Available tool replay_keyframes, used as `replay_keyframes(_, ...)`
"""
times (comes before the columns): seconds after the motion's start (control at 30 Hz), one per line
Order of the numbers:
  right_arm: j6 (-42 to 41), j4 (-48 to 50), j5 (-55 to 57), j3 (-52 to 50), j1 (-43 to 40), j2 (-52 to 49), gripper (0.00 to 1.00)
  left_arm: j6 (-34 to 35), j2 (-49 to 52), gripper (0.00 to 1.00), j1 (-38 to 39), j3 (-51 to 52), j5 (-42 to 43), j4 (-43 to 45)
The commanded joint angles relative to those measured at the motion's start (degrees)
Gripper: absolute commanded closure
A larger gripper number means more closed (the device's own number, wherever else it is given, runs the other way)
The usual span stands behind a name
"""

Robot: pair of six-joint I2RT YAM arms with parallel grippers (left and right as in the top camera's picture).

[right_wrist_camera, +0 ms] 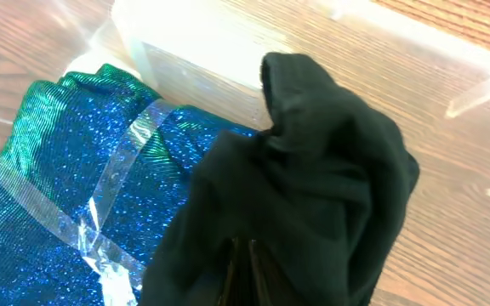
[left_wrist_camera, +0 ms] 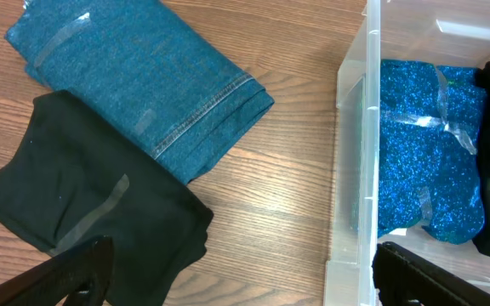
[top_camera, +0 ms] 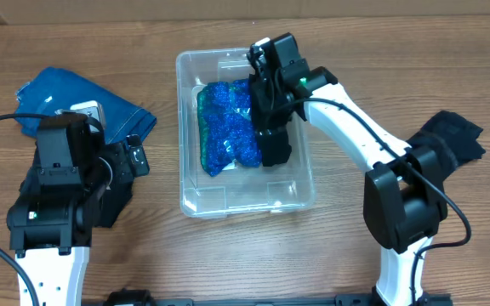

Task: Pack container
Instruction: 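Place the black garment in the bin beside the sparkly bundle, then grasp the remaining black garment on the right with the right gripper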

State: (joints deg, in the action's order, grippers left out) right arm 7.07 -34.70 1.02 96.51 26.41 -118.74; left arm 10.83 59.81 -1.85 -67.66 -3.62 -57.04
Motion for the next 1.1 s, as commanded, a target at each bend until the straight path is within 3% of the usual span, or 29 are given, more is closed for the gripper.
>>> replay_keyframes(0.0, 0.4, 0.3, 1.5, 1.4, 0.0, -3.4, 0.92, 1.0, 0.2, 0.00, 0.3, -1.4, 0.7, 0.2)
replay_keyframes(0.2, -0.2, -1.5, 1.5, 1.4, 0.0, -10.3, 0.91, 1.0, 0.2, 0.00, 0.3, -1.4, 0.7, -0.2)
replay_keyframes(0.4, -0.2, -1.7, 1.5, 1.6, 0.0, -10.3, 0.85, 1.0, 0.2, 0.00, 0.3, -1.4, 0.7, -0.2)
replay_keyframes(0.43, -0.2, -2.0, 2.1, 2.3, 0.1, -9.8, 0.78, 1.0, 0.2, 0.00, 0.3, -1.4, 0.7, -0.1)
replay_keyframes(0.53, -0.2, -4.4, 4.3, 7.7, 0.3, -5.7, 0.70, 1.0, 0.2, 0.00, 0.3, -1.4, 0.7, -0.1)
replay_keyframes(0.57, -0.2, -5.7, 4.3, 10.2, 0.3, -4.1, 0.62, 1.0, 0.2, 0.00, 0.3, -1.4, 0.7, -0.1)
replay_keyframes(0.63, -0.2, -9.8, 4.0, 16.2, 0.3, -0.5, 0.36, 1.0, 0.2, 0.00, 0.3, -1.4, 0.7, -0.1)
replay_keyframes(0.73, -1.1, -15.5, 4.3, 22.4, -0.2, 5.1, 0.23, 1.0, 0.2, 0.00, 0.3, -1.4, 0.7, -0.1)
replay_keyframes(0.77, -6.3, -16.3, 6.8, 22.9, -1.2, 7.3, 0.20, 1.0, 0.2, 0.00, 0.3, -1.4, 0.7, -0.1)
replay_keyframes(0.93, -29.0, -26.3, 9.5, 22.9, -14.5, 13.9, 0.09, 1.0, 0.2, 0.00, 0.3, -1.4, 0.7, -0.1)
replay_keyframes(1.07, -32.9, -37.7, -1.5, 21.9, -33.0, 14.2, 0.08, 1.0, 0.2, 0.00, 0.3, -1.4, 0.7, -0.1)
